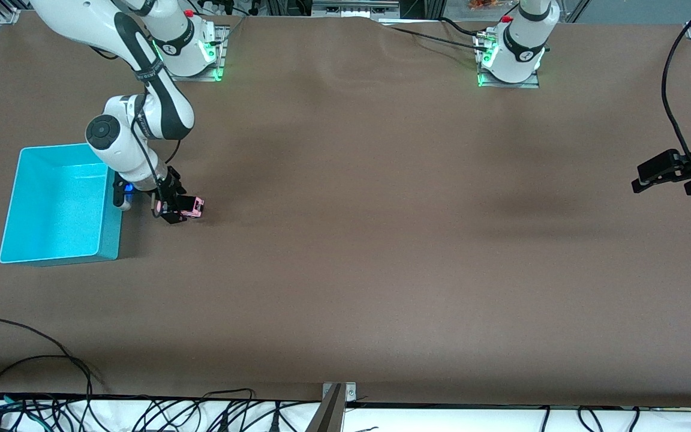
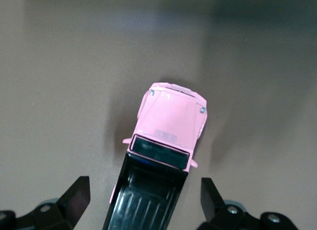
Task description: Wind and store pink jeep toy
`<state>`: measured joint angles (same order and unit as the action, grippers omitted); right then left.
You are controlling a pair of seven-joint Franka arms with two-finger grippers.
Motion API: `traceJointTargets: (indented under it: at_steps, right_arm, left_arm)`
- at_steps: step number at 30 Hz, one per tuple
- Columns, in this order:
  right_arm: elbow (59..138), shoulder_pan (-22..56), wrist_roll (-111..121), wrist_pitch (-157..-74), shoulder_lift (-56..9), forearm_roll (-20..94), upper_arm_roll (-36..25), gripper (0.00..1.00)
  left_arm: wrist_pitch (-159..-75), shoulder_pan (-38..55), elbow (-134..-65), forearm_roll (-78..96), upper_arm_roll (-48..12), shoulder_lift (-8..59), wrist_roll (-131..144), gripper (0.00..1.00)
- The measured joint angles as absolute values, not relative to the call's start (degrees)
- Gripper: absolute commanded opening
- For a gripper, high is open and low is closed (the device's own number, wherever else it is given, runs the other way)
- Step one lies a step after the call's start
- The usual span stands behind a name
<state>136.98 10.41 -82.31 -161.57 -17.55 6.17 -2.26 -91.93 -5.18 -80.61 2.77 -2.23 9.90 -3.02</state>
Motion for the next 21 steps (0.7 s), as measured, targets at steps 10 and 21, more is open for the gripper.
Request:
traceJointTargets:
  at_steps: [10,21]
  right_arm:
    - [136.8,10.4,-83.5,-162.1,-17.4,6.2,-2.3,0.0]
    - [134.9,10.6,-82.0,-160.9,-15.9,6.2,-2.0,0.0]
  left_arm:
    - [-92.0,-5.2,-80.6,2.8,-2.2,9.9,-3.0,1.0]
    - [-92.0,-5.2,-80.6,2.8,-2.2,9.9,-3.0,1.0]
